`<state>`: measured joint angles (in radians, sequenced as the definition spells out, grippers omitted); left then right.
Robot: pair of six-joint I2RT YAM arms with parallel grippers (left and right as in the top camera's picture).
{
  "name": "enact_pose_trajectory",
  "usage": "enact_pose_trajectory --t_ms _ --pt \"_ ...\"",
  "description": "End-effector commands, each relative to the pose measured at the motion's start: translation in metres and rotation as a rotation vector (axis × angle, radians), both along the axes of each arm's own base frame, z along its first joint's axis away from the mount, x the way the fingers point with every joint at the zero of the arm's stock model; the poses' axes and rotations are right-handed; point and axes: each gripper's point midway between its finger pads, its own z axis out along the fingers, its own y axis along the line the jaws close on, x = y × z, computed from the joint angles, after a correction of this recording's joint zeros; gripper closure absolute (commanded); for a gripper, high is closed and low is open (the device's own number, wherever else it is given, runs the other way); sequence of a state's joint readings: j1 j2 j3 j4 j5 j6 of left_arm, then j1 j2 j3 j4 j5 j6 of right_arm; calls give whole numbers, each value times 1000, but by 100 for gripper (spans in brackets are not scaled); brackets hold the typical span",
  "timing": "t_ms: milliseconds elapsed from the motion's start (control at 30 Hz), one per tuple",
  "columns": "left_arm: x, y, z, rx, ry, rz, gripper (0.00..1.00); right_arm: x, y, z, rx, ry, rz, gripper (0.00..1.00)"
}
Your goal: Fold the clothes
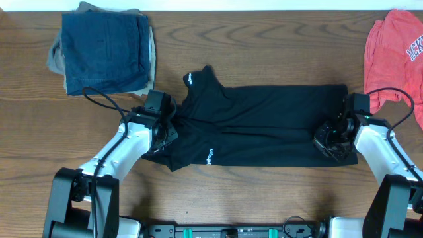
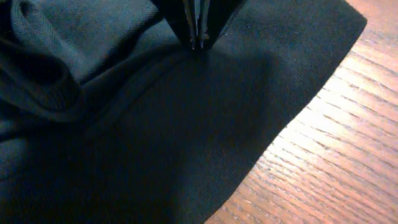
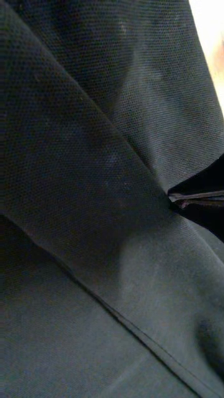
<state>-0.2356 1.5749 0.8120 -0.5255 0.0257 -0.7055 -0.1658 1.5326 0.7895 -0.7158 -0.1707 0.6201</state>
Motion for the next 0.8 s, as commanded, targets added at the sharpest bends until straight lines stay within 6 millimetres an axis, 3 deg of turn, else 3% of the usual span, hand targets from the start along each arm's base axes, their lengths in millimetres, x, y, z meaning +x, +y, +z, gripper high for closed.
enact_pose_trajectory --t_ms 0,433,767 --pt "-5 3 -6 14 13 -9 94 -5 2 -5 -8 22 -6 97" --pt "-24 8 -18 23 68 9 94 -18 -1 -20 -28 47 -52 97" --pt "-70 19 -19 57 252 170 94 -19 -8 -20 -52 57 -93 97"
